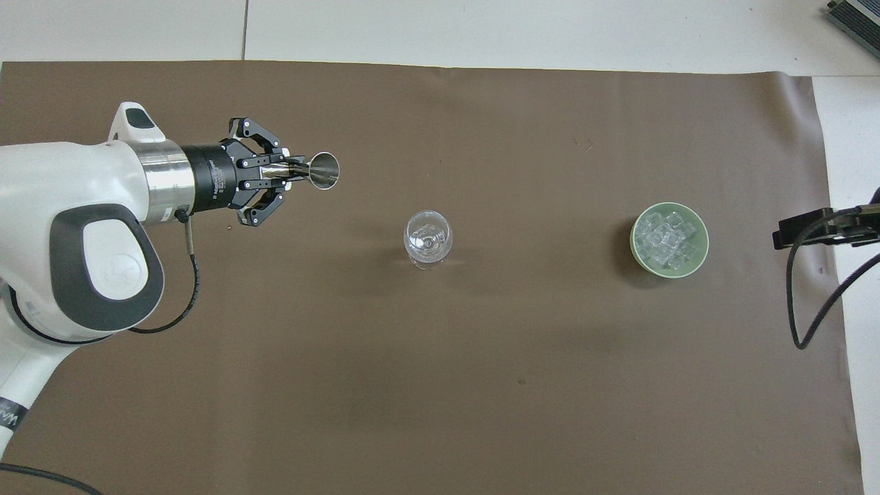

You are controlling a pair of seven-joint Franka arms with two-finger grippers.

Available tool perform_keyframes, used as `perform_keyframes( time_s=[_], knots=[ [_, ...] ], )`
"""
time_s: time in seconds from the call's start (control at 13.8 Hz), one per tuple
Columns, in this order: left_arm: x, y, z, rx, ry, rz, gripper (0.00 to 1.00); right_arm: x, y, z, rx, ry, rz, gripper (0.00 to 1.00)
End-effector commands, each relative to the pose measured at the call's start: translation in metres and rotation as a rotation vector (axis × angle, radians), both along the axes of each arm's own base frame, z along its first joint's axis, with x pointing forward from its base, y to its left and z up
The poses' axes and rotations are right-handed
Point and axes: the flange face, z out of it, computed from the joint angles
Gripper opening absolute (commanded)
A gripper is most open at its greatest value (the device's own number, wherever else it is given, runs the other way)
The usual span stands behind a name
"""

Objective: Pour wine and add ice with both arms
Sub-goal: 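Draw back the left gripper while the right gripper reaches the ice bowl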

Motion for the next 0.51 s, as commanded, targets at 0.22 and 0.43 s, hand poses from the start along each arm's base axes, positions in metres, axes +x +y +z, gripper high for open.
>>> perform_keyframes(
  time_s=[0.22,0.43],
  knots=[
    [0.018,0.088,-0.006,-0.171,0.073,0.027,0.00,0.033,0.033,-0.077,-0.007,-0.047,0.233,1.00],
    [0.023,0.137,-0.018,-0.251,0.123,0.054,0.00,0.050,0.038,-0.112,-0.017,-0.057,0.296,1.00]
  ],
)
